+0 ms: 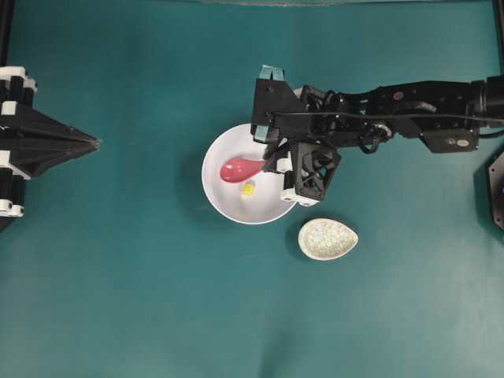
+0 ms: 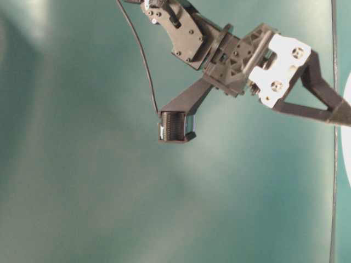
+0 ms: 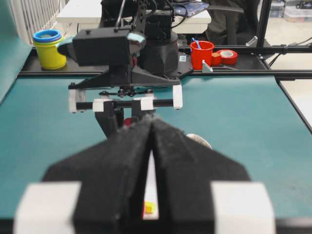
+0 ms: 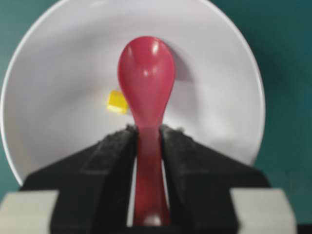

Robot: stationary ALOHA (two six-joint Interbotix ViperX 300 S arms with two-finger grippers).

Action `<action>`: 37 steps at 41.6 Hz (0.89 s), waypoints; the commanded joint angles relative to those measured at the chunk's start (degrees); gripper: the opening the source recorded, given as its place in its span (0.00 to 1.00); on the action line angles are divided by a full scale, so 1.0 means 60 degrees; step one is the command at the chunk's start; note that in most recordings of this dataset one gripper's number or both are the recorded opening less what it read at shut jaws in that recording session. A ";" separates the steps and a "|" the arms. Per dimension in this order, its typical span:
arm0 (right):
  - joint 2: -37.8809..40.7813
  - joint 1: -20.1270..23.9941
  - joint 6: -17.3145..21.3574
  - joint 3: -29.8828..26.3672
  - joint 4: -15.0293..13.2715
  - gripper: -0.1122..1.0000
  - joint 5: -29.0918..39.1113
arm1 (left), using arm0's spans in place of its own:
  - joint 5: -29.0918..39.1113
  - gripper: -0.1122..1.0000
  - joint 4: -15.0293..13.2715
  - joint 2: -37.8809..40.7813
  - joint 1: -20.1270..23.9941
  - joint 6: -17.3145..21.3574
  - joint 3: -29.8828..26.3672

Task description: Scoop the yellow hexagonal prism block from the bowl with a spoon using the right arm.

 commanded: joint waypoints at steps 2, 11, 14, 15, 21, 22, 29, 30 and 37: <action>-0.0205 0.0015 0.0015 -0.0249 0.0059 0.32 -0.0117 | 0.0000 0.10 0.0015 0.0088 -0.0015 0.0000 -0.0117; -0.0542 0.0015 0.0015 -0.0278 0.0103 0.32 -0.0146 | 0.0029 0.10 0.0015 0.0088 0.0000 0.0000 -0.0103; -0.0747 0.0015 0.0015 -0.0278 0.0103 0.32 -0.0132 | 0.0059 0.10 0.0015 0.0073 -0.0015 0.0000 -0.0103; -0.0835 0.0015 0.0015 -0.0278 0.0103 0.32 -0.0117 | 0.0073 0.10 0.0015 0.0088 0.0000 0.0000 -0.0117; -0.1377 0.0015 0.0044 -0.0234 0.0249 0.32 -0.0073 | 0.0146 0.10 0.0015 0.0088 0.0000 0.0029 -0.0117; -0.1450 0.0015 0.0044 -0.0220 0.0293 0.32 -0.0073 | 0.0146 0.10 0.0015 0.0088 -0.0015 0.0029 -0.0117; -0.1978 0.0015 0.0586 -0.0044 0.0410 0.32 0.0161 | 0.0146 0.10 0.0029 0.0015 0.0000 0.0103 -0.0117; -0.2065 0.0015 0.0718 0.0000 0.0410 0.32 0.0205 | 0.0146 0.10 0.0029 0.0015 0.0000 0.0103 -0.0117; -0.2314 0.0015 0.1128 0.0264 0.0396 0.32 0.0352 | 0.0161 0.10 0.0029 0.0015 0.0000 0.0117 -0.0117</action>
